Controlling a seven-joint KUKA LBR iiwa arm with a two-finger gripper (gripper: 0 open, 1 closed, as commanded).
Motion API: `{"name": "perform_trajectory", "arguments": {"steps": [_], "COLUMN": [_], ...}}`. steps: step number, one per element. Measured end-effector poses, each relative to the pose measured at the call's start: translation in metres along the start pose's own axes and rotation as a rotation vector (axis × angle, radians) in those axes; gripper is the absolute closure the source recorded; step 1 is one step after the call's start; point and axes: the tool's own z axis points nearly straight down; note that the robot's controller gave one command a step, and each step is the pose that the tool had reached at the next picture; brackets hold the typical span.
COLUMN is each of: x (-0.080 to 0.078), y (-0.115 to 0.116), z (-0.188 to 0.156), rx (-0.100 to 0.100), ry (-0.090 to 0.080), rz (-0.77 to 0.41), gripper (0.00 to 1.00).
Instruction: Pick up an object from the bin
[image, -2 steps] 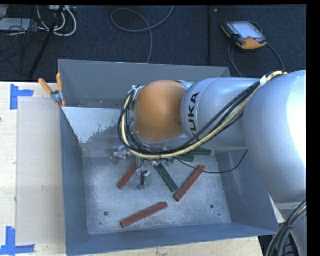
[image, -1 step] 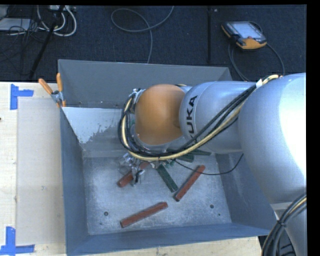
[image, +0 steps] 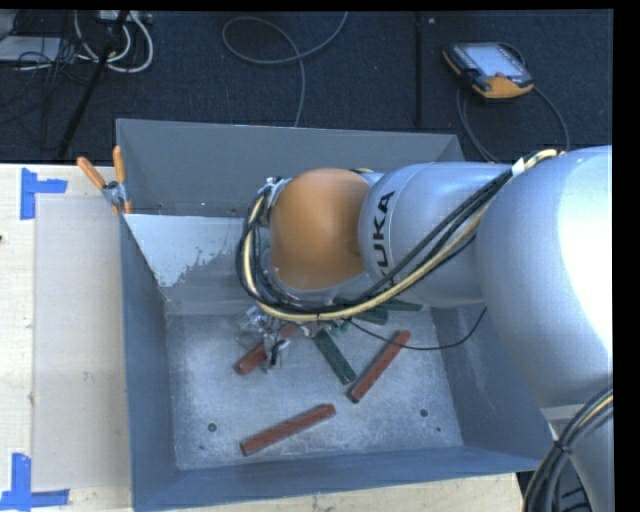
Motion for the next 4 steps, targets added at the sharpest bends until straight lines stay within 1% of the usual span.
{"name": "perform_trajectory", "arguments": {"steps": [1, 2, 4], "x": [0.001, 0.001, 0.0], "y": [0.0, 0.001, 0.001], "z": [-0.002, -0.011, -0.03], "rx": [-0.001, -0.001, 0.0], "ry": [0.002, 0.003, 0.001], "rz": [0.0, 0.001, 0.001], "gripper": [1.0, 1.0, 1.0]}}
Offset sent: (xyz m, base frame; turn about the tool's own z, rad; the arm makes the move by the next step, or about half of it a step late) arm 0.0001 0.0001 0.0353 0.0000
